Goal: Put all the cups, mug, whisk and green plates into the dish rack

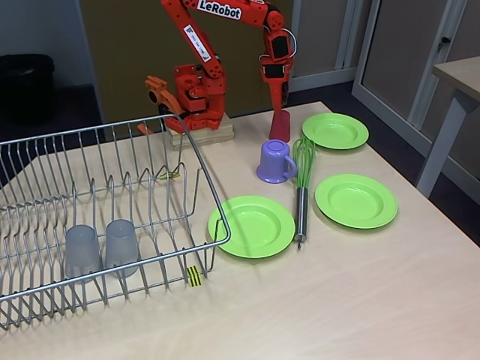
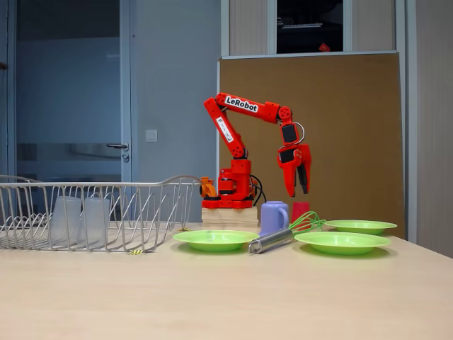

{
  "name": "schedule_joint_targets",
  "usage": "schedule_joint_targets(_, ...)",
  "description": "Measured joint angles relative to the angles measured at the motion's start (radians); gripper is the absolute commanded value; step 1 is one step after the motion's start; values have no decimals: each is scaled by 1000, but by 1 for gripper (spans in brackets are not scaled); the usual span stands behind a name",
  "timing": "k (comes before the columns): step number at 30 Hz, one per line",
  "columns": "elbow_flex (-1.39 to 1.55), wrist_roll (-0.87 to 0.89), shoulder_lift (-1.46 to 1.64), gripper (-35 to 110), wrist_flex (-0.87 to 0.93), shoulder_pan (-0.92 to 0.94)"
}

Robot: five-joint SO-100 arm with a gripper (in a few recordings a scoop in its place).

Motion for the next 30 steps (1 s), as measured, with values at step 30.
schedule_joint_targets(30, 179, -130, -74, 8, -288, 9)
